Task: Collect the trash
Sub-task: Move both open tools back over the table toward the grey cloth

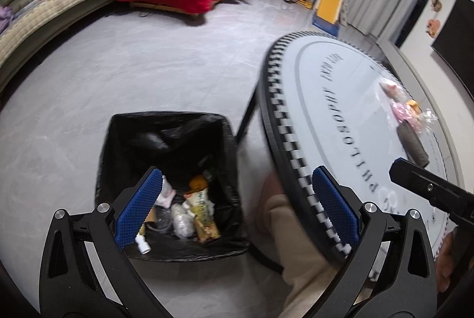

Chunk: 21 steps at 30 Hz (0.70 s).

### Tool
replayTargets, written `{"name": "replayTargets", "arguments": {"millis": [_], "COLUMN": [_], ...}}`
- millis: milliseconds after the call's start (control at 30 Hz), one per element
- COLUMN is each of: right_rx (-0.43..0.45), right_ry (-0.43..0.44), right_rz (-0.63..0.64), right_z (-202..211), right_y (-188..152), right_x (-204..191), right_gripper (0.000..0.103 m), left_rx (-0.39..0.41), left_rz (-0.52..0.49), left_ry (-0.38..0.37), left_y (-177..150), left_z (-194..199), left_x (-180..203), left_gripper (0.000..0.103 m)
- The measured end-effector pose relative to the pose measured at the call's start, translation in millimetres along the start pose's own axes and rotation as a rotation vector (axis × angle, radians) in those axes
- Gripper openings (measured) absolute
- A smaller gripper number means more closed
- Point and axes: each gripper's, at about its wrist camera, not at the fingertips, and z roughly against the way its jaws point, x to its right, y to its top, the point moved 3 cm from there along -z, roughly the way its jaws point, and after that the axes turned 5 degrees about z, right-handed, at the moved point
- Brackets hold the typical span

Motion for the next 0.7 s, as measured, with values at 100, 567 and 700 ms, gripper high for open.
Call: {"name": "replayTargets", "arguments": {"millis": [100,567,700], "right_rx": [0.022,0.096,0.107], "right_ry": [-0.039,-0.182,-0.219], "right_rz": [-0.039,-0.209,-0.235], "right_z": [15,74,88], "right_y": [5,19,26], "right_x": [32,168,201], "right_gripper": [0.060,0.060,0.060], "left_rx": [-0.018,-0.112,-0.131], "left_rz": [-0.053,-0.280,-0.351], "left_ry": [-0.030,-0.117,-0.137], "left_y": [4,6,0], "left_z": [-11,-60,-72], "left_x": [35,180,219], "left_gripper": [0.098,0.098,0.098]}}
